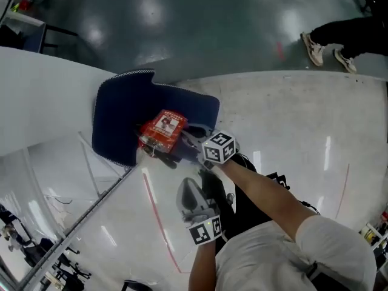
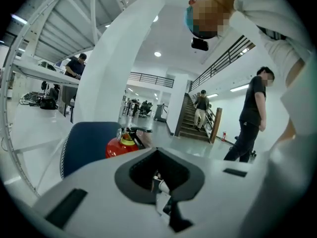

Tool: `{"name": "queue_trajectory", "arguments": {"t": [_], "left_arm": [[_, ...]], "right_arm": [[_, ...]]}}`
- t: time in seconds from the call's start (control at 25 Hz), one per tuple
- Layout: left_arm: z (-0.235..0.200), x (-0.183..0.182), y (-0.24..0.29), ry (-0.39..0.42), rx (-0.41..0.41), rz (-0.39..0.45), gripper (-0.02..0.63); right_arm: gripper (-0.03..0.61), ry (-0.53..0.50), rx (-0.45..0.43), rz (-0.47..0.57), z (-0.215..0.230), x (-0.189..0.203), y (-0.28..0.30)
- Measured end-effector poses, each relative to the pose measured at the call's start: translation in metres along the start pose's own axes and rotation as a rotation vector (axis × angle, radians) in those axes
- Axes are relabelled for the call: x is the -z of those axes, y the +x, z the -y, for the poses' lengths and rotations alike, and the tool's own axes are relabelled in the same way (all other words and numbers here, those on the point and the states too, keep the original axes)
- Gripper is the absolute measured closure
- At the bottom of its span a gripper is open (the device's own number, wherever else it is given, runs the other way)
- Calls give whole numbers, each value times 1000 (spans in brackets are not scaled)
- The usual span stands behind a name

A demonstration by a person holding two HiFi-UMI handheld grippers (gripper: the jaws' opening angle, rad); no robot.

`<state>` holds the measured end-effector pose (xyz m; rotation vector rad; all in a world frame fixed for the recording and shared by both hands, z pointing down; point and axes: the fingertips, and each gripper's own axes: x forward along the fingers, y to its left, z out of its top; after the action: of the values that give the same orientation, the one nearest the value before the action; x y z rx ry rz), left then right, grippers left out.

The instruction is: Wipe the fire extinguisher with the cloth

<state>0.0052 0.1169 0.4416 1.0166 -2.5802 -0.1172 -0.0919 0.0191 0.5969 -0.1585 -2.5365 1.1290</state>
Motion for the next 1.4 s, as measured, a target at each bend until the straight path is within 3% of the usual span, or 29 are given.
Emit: {"name": "queue_trajectory", "arguments": {"t": [0.44,0.72,0.96,1.08,1.4], "left_arm": [[7,-32,-20,8,-11,59,609],[3,-47,-21,21,-35,90,609],[-5,-60,-23,21,-40,102,609],[-13,-63,-15,38,39,100,609],[-56,-51,6,148,388,72,609]], "right_arm": [[529,-22,-51,29,-51,-28,-26],[529,-37,-131,58,-77,-43,-37],[529,-82,-68,75,-72,-45,-58],[529,-90,10,108,-60,-46,-66],[529,-82,273,313,-48,-35,-84]]}}
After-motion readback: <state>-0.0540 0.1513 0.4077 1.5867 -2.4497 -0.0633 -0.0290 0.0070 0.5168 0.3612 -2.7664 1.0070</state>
